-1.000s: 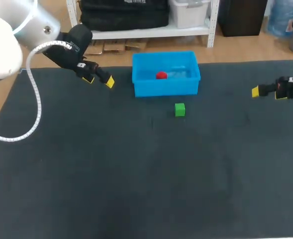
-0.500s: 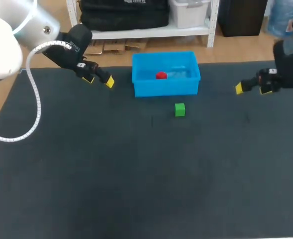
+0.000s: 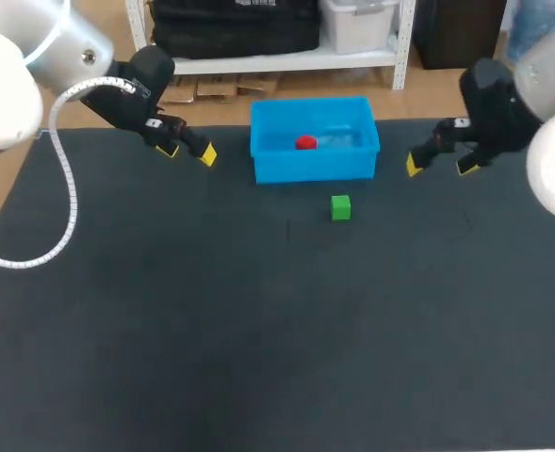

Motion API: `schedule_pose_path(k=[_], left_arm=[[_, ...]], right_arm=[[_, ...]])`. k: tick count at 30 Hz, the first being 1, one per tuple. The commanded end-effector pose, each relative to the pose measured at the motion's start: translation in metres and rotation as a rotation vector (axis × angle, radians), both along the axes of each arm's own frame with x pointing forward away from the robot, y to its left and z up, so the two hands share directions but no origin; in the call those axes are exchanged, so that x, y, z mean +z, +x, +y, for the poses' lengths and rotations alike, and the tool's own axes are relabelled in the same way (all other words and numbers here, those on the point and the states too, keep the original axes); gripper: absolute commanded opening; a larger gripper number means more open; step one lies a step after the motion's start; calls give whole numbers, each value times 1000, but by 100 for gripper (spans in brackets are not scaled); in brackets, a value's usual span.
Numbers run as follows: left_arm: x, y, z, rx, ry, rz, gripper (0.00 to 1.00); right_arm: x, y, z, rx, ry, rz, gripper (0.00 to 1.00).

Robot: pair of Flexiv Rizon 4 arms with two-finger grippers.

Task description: Use the left arm to pick the red cube and place it into the blue plastic box first, then use the right arm to grasp the green cube and put it into the same blue plastic box after the first action is fully finished.

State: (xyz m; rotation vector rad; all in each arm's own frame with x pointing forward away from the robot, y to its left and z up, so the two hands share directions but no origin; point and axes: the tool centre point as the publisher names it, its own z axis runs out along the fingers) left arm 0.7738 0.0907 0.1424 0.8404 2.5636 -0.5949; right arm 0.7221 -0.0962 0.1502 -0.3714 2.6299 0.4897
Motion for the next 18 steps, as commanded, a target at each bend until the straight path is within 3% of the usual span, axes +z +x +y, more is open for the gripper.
schedule_pose_path(k=[1,18], left_arm=[[-1,-2,1,-1,-5,-5,100],[-1,-2,1,-1,-5,-5,100]], right_arm=[[-2,7,14,-22,-61,23,100],[-19,17,46,-68,-162,146,100]])
